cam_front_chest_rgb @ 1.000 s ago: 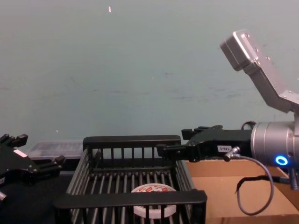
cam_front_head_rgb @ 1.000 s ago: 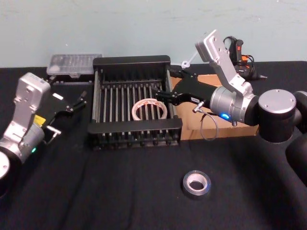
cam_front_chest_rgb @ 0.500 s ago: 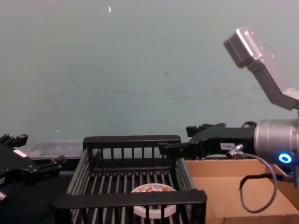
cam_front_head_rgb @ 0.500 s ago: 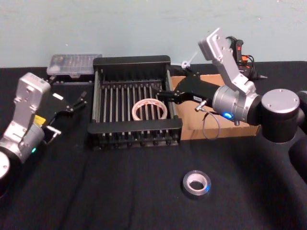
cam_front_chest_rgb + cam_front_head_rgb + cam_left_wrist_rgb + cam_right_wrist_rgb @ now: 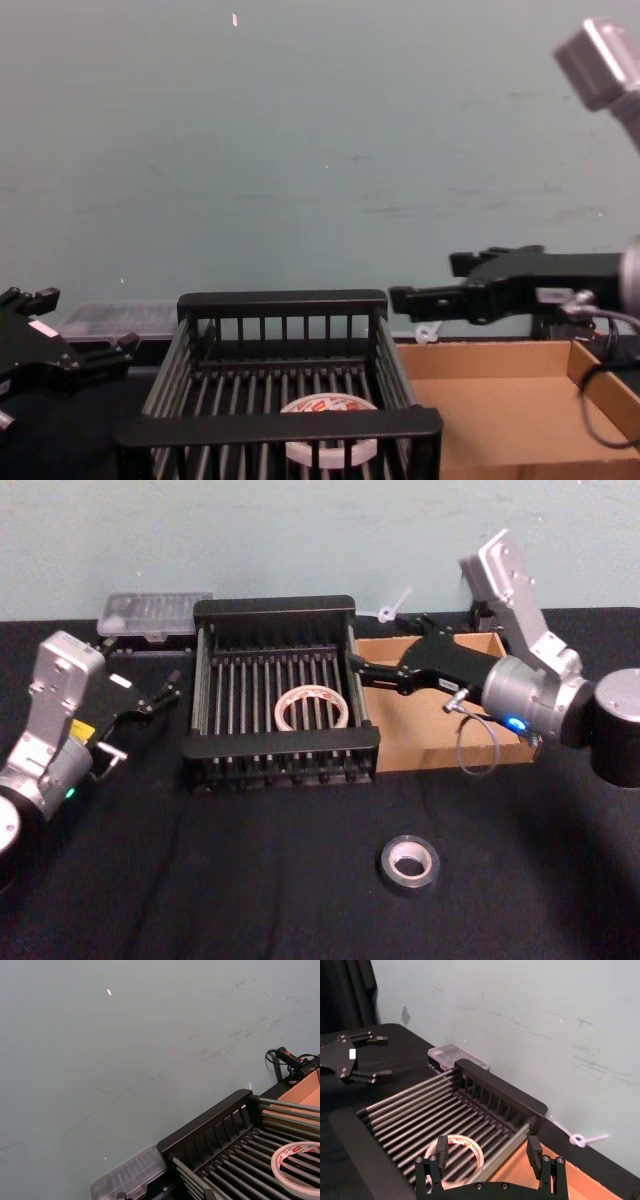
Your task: Pick up the white tape and place it into the black box , Pick up the silver tape and place it into the brown box.
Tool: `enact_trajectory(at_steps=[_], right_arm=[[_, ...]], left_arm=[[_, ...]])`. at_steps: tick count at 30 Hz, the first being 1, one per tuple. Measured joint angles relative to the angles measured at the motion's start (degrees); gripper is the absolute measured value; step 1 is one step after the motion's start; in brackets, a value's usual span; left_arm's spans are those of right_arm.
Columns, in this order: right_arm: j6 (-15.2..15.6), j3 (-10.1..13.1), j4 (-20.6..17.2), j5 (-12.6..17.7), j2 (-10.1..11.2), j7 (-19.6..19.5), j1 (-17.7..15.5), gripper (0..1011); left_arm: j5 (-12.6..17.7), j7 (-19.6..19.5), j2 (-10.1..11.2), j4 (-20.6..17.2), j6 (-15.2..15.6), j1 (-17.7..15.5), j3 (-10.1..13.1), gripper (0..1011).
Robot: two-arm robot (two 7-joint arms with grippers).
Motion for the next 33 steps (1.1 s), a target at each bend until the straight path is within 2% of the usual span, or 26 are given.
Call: enact_trajectory(at_steps=[4,6,16,20,33], right_arm=[[0.67,1.00,-3.04,0.86,2.60,0.40,-2.00,1000],[1.18,1.78,-5.26,1.57,4.70,0.77,-3.68,1000],[3.36,4.12,-11.10,4.37,10.44,1.12,-9.38,1000],[5.34,4.84,-12.68,6.48,12.64,1.70,-11.52,1000],[8.34,4.35,-16.26,10.15,18.04,3.68,-15.61,1000]], left_arm=[[0.00,0.00,0.00,0.00,0.00,0.00,0.00,1001],[0.00,0.00,0.00,0.00,0.00,0.00,0.00,1001],[0.00,0.00,0.00,0.00,0.00,0.00,0.00,1001],[0.00,0.00,0.00,0.00,0.00,0.00,0.00,1001],[0.00,0.00,0.00,0.00,0.00,0.00,0.00,1001]])
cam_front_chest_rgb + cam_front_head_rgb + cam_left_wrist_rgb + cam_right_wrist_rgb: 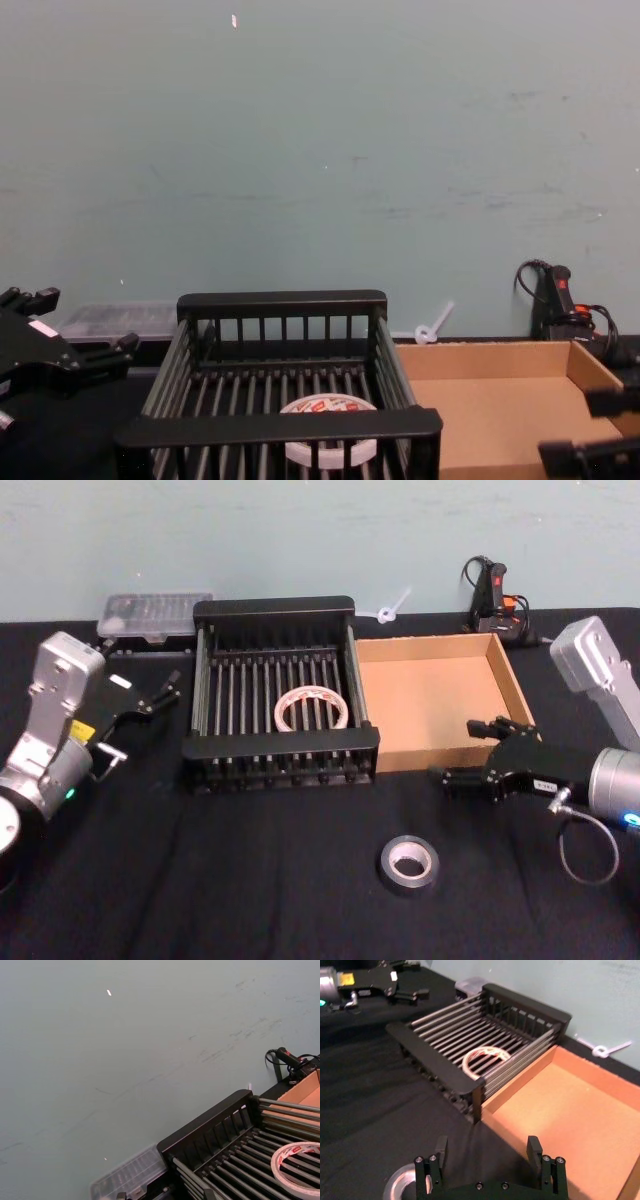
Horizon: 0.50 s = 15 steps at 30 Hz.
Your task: Pick up the white tape and place it into the black box , Pick up the silver tape and place it into the brown box.
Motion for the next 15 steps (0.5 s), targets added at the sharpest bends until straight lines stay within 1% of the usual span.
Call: enact_trajectory(at_steps=[3,4,7,15], right_arm=[[0.21,-0.65,-0.35,0.27,0.88,0.48,-0.32,1000],[0.21,-0.65,-0.35,0.27,0.88,0.48,-0.32,1000],[0.51,-1.93,-0.59,0.35,1.99,1.36,-0.32,1000],[1.10,-4.61,-0.69,0.44,3.51,3.06,0.52,1000]], left_arm=[[0.00,0.00,0.00,0.00,0.00,0.00,0.00,1002],[0.00,0.00,0.00,0.00,0.00,0.00,0.00,1001],[0.00,0.00,0.00,0.00,0.00,0.00,0.00,1001],[0.00,0.00,0.00,0.00,0.00,0.00,0.00,1001]])
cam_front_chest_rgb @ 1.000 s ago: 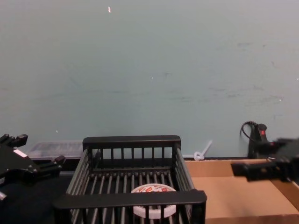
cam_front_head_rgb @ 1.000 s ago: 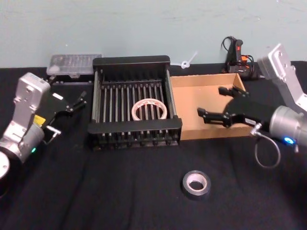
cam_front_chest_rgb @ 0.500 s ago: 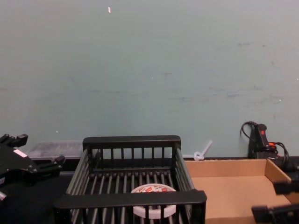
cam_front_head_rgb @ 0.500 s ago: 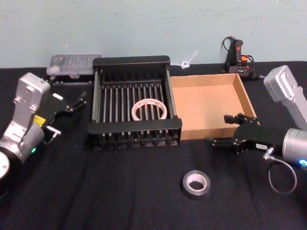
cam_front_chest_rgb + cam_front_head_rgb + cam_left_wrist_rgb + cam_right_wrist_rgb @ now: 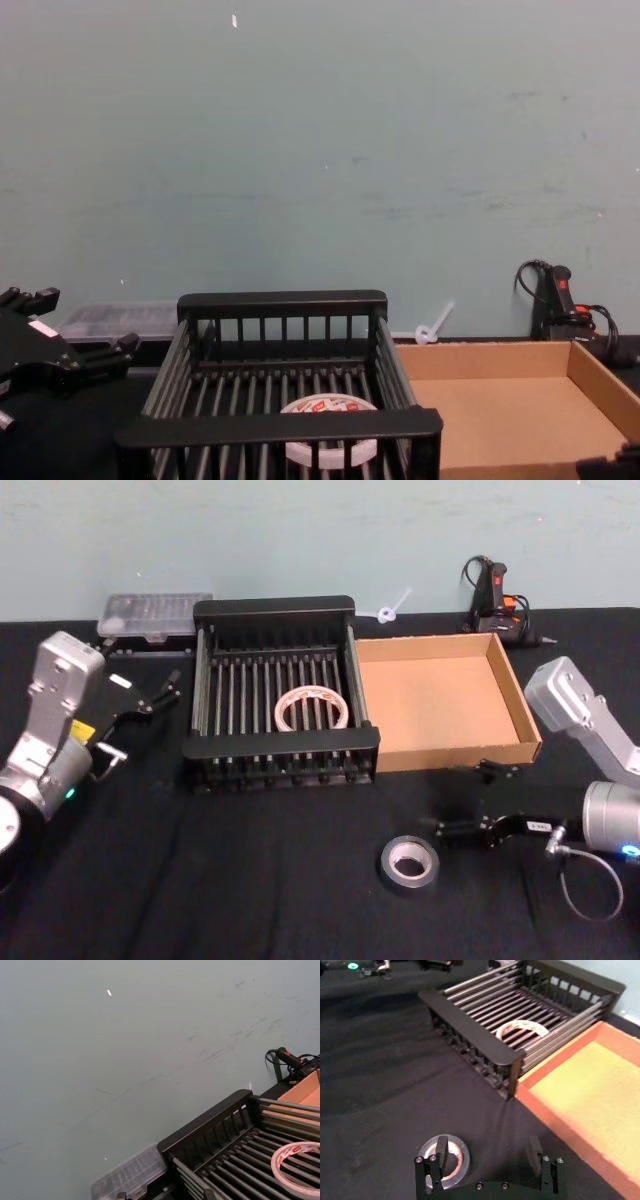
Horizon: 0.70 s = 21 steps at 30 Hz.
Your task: Pick up the white tape and place it into the black box , Pick up the silver tape and place it into the brown box.
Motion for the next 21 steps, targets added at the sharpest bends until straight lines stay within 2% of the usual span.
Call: enact_trajectory(at_steps=[21], right_arm=[[2.48,-6.33,2.77,-0.05,0.95,2.12,4.45,1000]], left_arm=[[0.00,0.00,0.00,0.00,0.00,0.00,0.00,1001]])
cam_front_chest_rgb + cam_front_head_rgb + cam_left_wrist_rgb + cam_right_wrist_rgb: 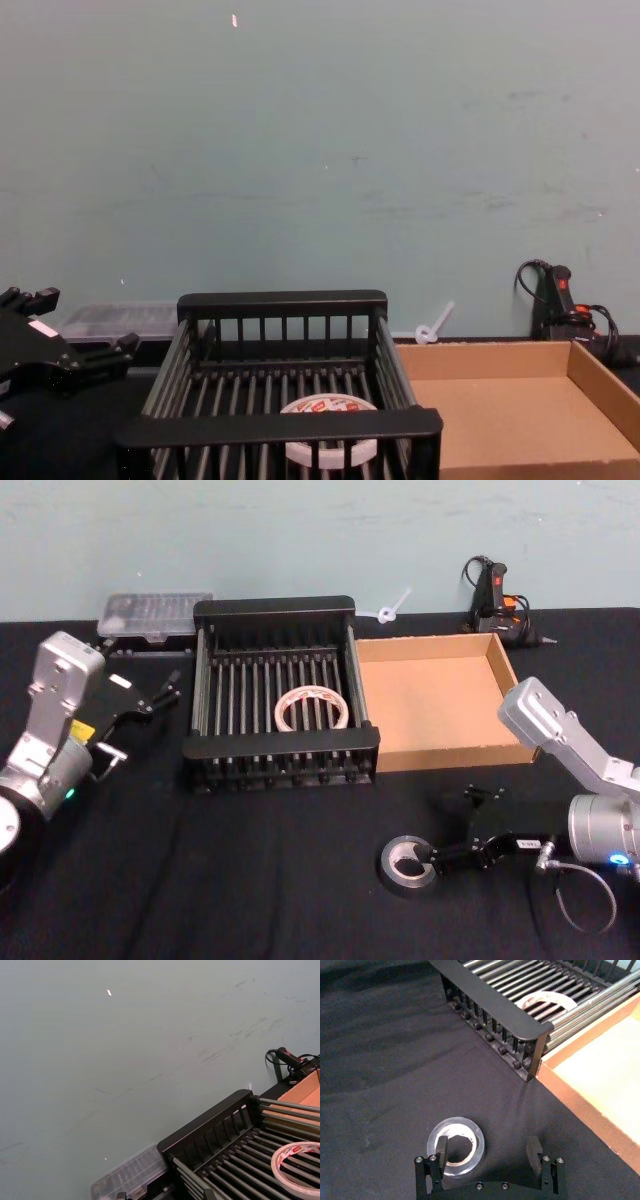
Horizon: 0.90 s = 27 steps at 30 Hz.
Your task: Pick up the white tape and place it into the black box , Pick up the silver tape and place it into the brown box.
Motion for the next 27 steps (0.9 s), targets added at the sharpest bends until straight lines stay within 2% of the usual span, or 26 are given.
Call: enact_trajectory(at_steps=[15,27], right_arm=[[0.53,-2.81,2.44,-1.33,-1.25,0.26,2.27,1000],[0.68,-3.93,3.98,-2.14,-2.29,0.32,3.35,1000]], left_arm=[[0.00,0.00,0.00,0.00,0.00,0.00,0.00,1001],[0.00,0.00,0.00,0.00,0.00,0.00,0.00,1001]])
